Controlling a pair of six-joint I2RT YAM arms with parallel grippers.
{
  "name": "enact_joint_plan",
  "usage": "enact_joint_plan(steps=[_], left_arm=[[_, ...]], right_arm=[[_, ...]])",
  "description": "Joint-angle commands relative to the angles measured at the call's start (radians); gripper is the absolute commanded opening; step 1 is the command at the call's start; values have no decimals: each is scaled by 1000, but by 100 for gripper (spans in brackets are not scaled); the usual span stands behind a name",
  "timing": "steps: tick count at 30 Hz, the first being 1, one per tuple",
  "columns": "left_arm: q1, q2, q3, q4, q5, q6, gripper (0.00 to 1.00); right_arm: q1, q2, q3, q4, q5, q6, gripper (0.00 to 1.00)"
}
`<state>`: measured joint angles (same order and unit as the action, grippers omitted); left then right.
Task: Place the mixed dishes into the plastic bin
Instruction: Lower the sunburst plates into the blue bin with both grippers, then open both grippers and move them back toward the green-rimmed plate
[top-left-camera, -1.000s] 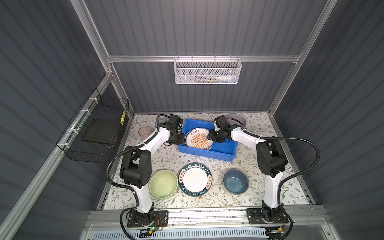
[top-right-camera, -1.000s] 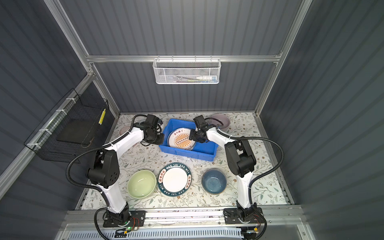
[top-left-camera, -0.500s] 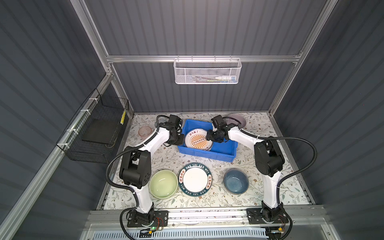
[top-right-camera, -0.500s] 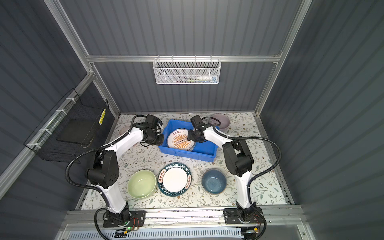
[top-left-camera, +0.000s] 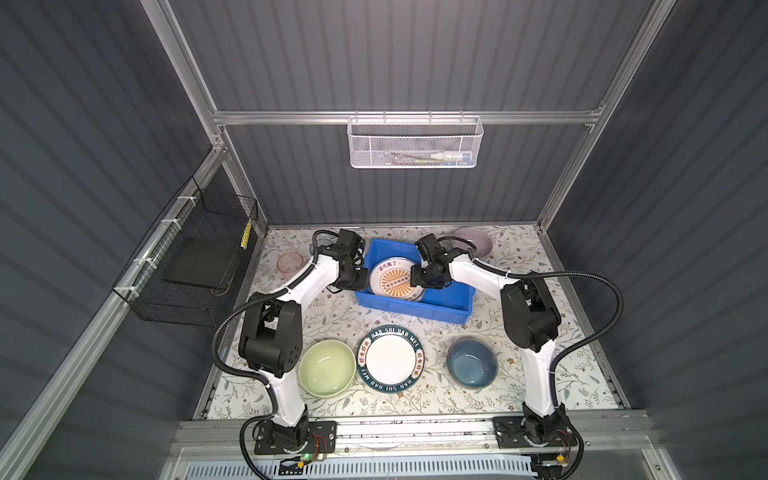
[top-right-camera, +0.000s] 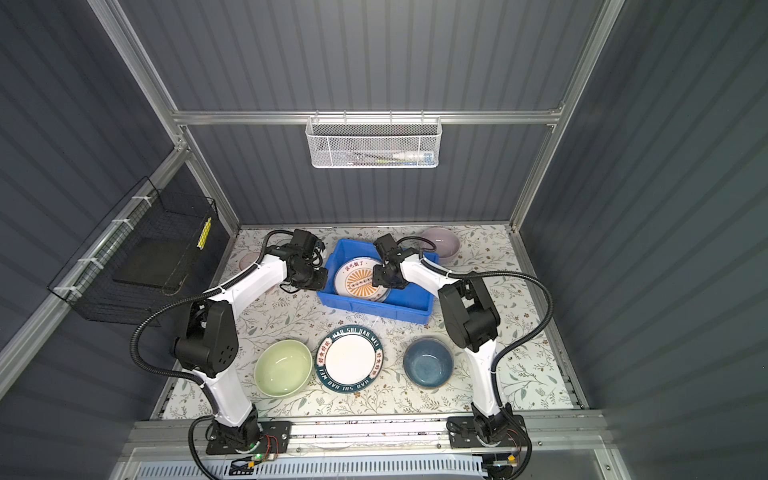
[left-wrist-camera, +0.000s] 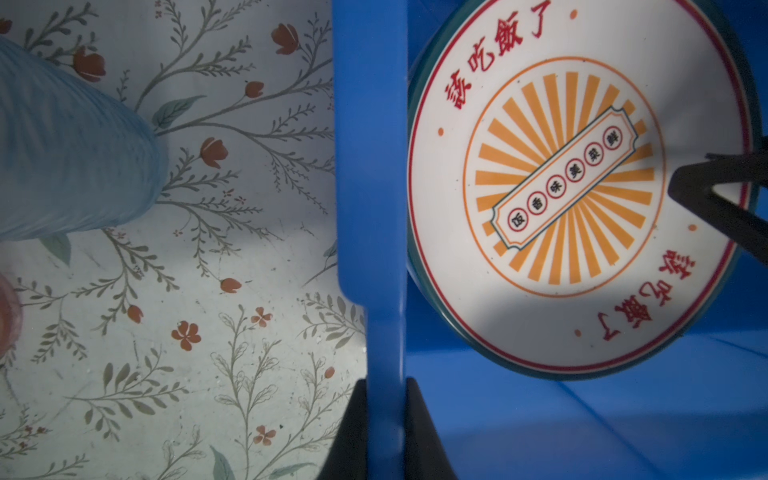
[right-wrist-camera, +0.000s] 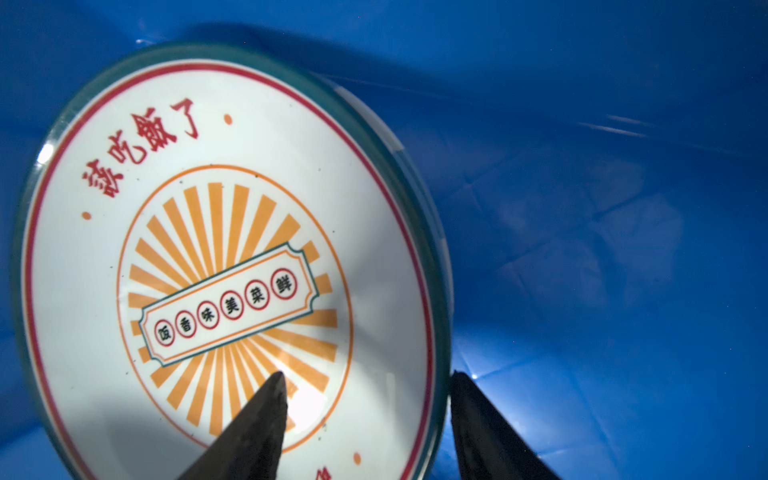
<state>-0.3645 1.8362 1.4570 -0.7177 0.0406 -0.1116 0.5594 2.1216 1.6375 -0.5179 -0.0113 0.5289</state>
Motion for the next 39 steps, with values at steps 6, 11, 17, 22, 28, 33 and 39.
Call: enact_joint_plan(steps=[6, 11, 17, 22, 28, 33, 39], left_arm=[[0, -51, -6, -52, 45, 16, 9], [-1, -50, -9, -46, 54, 15, 9], [-1, -39, -9, -34, 89, 6, 9], [-1, -39, -9, -29, 97, 7, 10], [-1, -29, 10, -25, 75, -8, 12], [-1, -25, 32, -35, 51, -14, 19], [1, -57, 38, -54, 18, -12, 40]], right_arm=[[18, 17, 41, -12, -21, -8, 64], [20, 17, 45, -2, -43, -19, 65], [21, 14, 48, 2, -58, -29, 68], [21, 10, 48, -14, -43, -38, 69], [-13, -38, 20, -45, -31, -42, 70], [-35, -131, -47, -45, -20, -61, 72], [-37, -243, -109, -63, -31, -78, 73]])
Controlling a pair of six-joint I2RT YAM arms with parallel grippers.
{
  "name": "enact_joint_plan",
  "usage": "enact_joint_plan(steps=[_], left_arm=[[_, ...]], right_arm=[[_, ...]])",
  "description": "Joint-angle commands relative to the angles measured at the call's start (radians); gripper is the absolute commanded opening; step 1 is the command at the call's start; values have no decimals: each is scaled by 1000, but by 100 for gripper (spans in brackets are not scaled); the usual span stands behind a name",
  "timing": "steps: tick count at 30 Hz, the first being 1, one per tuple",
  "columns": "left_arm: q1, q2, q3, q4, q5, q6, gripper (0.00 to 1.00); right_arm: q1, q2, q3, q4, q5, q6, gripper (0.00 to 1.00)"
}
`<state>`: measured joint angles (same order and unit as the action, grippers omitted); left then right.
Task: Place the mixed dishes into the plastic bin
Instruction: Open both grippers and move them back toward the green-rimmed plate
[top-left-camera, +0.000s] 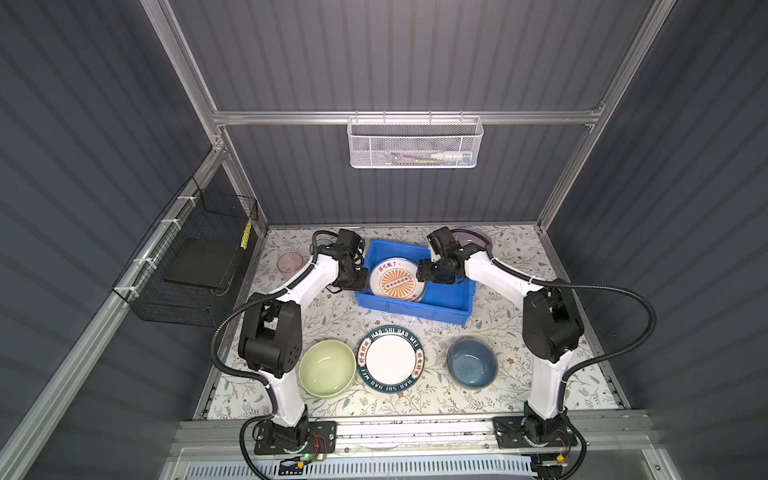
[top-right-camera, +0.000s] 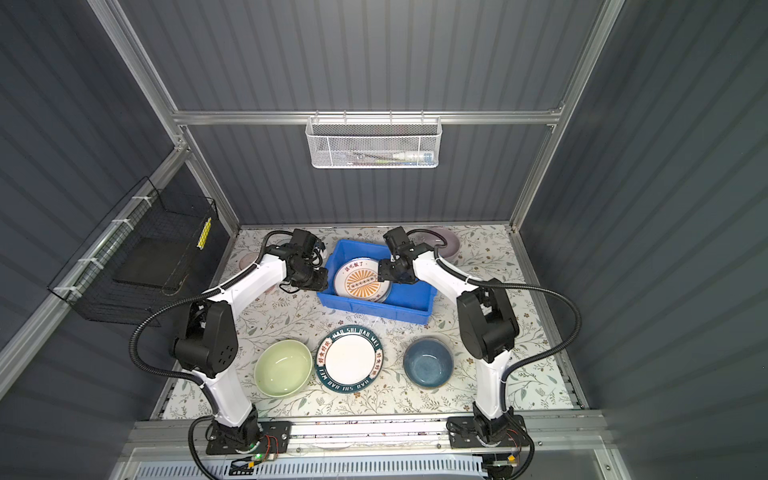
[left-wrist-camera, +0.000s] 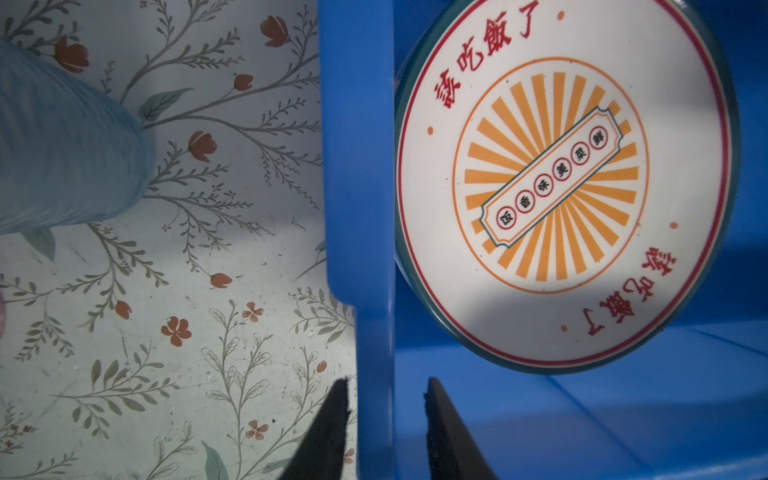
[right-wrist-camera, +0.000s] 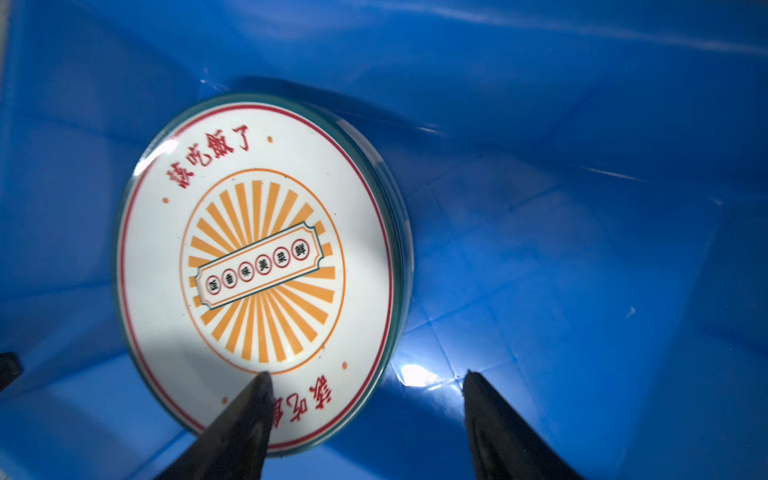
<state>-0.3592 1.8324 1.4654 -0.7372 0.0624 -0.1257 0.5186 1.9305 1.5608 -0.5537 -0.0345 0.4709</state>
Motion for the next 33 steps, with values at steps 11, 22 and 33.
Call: enact_joint_plan(steps=[11, 22, 33], left_arm=[[-4, -215, -94, -77, 31, 76, 61], [-13, -346, -193, -179, 194, 159, 59], [-92, -355, -332, -120, 176, 99, 51]], right_arm=[[34, -369, -321, 71, -110, 70, 70], [304, -702, -643, 94, 83, 367, 66], [543, -719, -816, 145, 180, 619, 62]])
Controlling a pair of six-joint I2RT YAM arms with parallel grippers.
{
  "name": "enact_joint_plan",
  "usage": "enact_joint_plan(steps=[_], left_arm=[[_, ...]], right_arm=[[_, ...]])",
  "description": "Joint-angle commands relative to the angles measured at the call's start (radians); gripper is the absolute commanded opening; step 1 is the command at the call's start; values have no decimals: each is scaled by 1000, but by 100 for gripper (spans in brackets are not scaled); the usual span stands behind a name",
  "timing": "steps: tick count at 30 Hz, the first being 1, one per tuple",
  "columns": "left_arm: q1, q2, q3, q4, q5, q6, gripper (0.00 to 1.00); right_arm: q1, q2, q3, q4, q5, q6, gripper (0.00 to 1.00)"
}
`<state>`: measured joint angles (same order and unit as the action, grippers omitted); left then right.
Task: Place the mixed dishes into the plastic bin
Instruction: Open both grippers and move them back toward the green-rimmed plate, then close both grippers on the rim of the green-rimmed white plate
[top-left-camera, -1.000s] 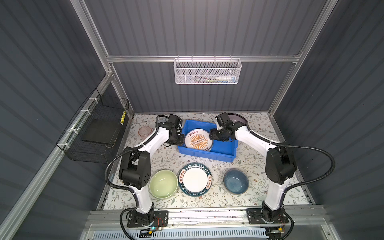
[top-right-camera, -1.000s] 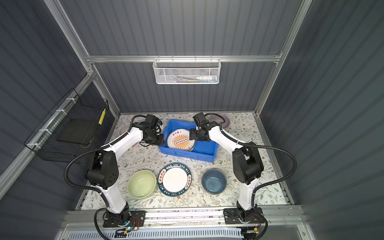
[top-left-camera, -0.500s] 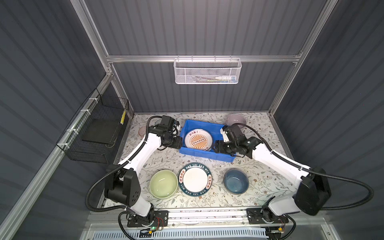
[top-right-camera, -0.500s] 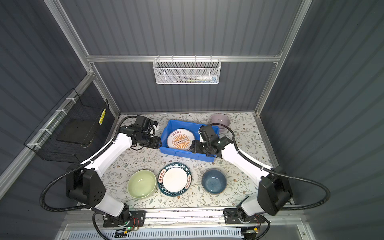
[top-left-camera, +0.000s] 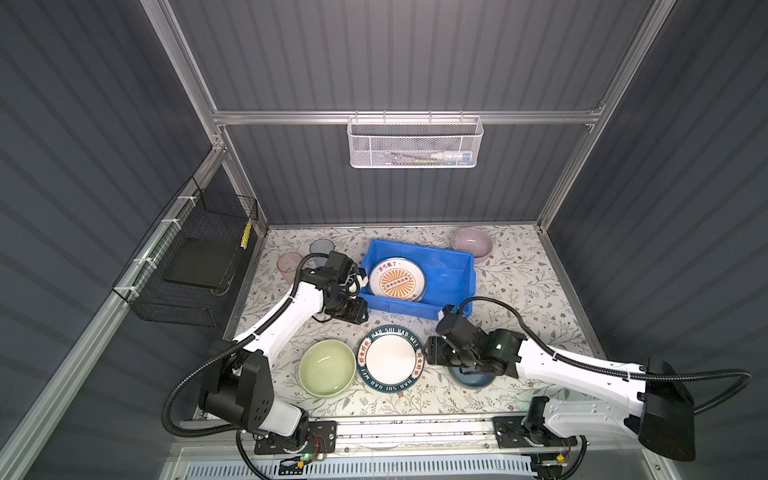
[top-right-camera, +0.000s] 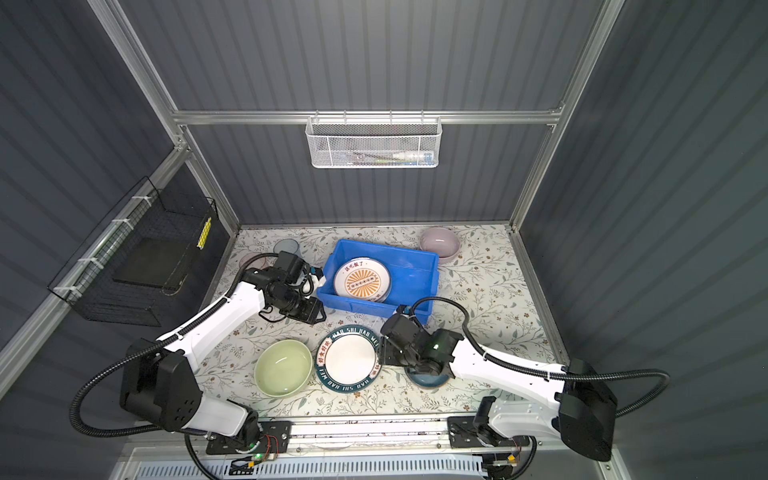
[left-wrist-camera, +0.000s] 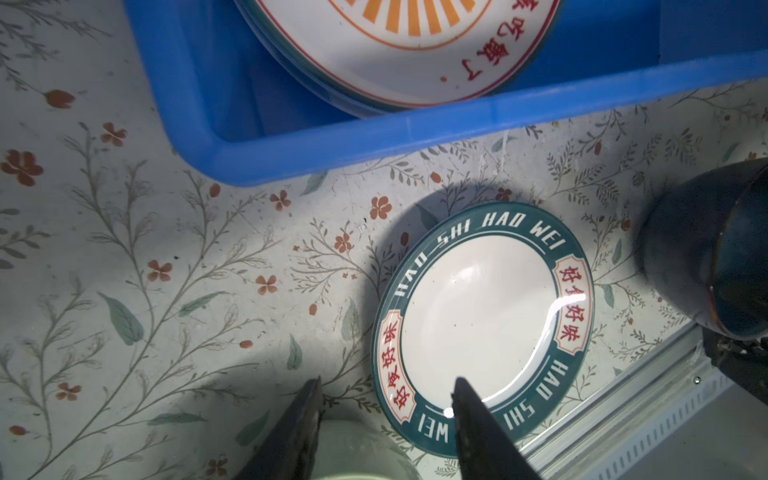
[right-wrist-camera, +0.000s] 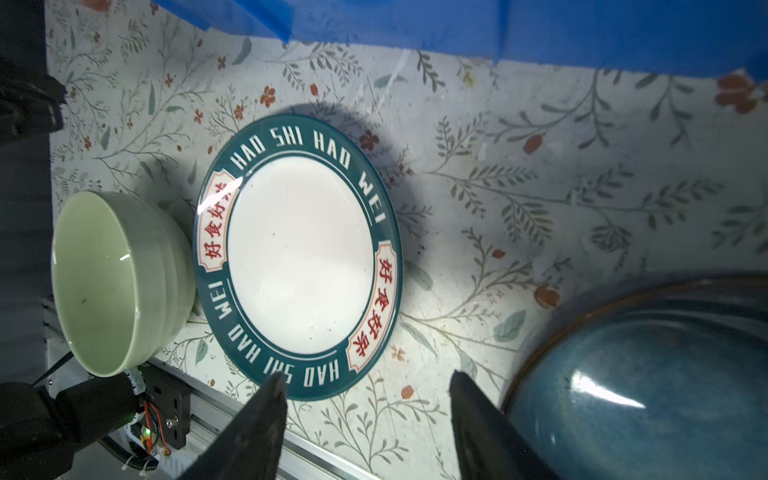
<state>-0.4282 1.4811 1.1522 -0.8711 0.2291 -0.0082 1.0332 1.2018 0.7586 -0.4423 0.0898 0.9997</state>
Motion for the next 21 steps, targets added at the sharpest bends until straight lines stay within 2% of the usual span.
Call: enact_joint_plan(steps=[1, 6, 14, 21], left_arm=[[-32, 1, -25, 22, 4, -25, 51], [-65, 15, -54, 57, -39, -48, 45], [-71, -21, -141, 120, -55, -79, 42], [-75, 7, -151, 124, -38, -58, 39]], right_arm=[[36, 20, -17, 46, 53, 101, 61], [66, 87, 5, 80, 48, 150, 60], [127, 211, 85, 59, 65, 155, 56], [128, 242, 87, 40, 68, 154, 55]])
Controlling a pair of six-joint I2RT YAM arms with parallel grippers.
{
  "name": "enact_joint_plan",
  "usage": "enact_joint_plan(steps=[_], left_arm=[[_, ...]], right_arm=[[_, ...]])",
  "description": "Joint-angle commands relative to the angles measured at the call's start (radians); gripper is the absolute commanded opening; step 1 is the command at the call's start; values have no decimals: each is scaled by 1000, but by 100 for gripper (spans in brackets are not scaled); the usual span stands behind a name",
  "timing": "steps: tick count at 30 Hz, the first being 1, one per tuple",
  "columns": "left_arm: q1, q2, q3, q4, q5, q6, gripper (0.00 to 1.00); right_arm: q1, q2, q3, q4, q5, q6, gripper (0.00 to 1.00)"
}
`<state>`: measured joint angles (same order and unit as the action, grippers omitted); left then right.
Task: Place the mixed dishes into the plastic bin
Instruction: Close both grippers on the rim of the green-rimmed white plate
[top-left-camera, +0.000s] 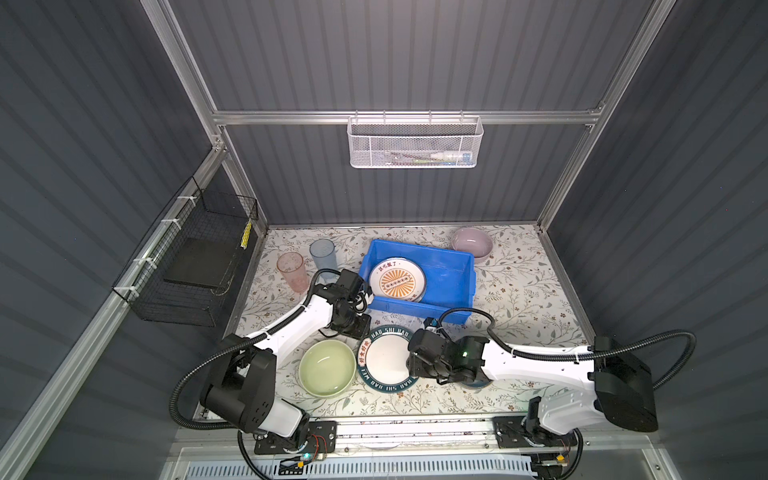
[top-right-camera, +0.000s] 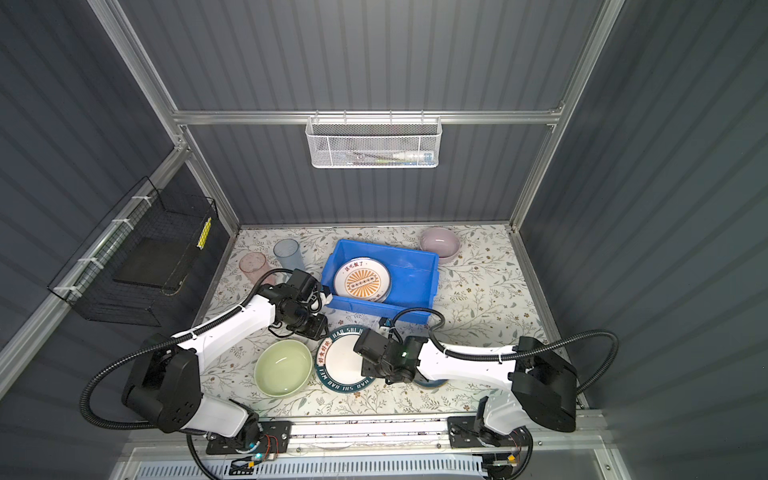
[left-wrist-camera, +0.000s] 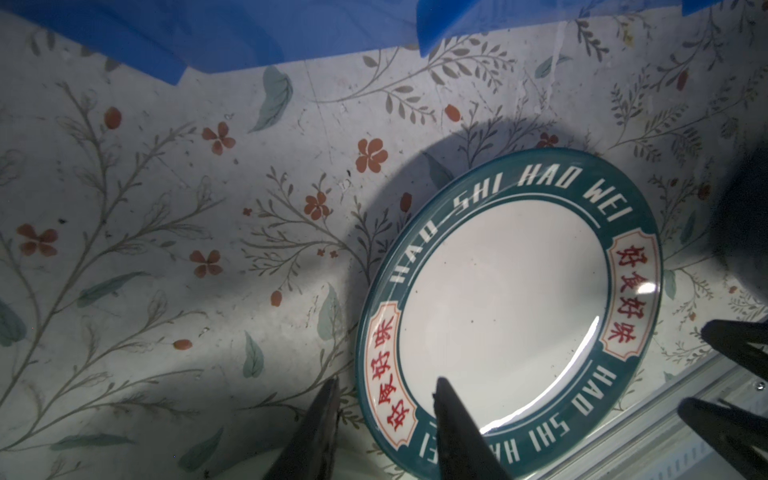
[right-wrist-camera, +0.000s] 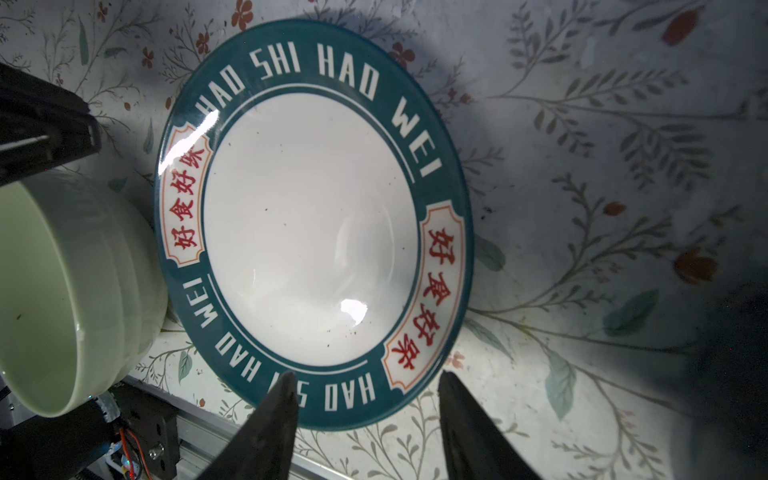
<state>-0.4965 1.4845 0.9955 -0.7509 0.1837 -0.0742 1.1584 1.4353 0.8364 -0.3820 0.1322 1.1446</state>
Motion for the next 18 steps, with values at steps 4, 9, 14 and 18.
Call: enact_joint_plan(steps=[4, 9, 14, 18], left_arm=[[-7, 21, 21, -2, 12, 15, 38], [-10, 47, 23, -1, 10, 4, 34], [-10, 63, 26, 2, 8, -4, 32], [-11, 87, 36, 1, 8, -9, 30]], right_arm=[[3, 26, -3, -12, 2, 9, 55], [2, 51, -29, -11, -17, 9, 54], [2, 73, -34, 20, -21, 10, 53], [-3, 94, -32, 26, -9, 8, 52]])
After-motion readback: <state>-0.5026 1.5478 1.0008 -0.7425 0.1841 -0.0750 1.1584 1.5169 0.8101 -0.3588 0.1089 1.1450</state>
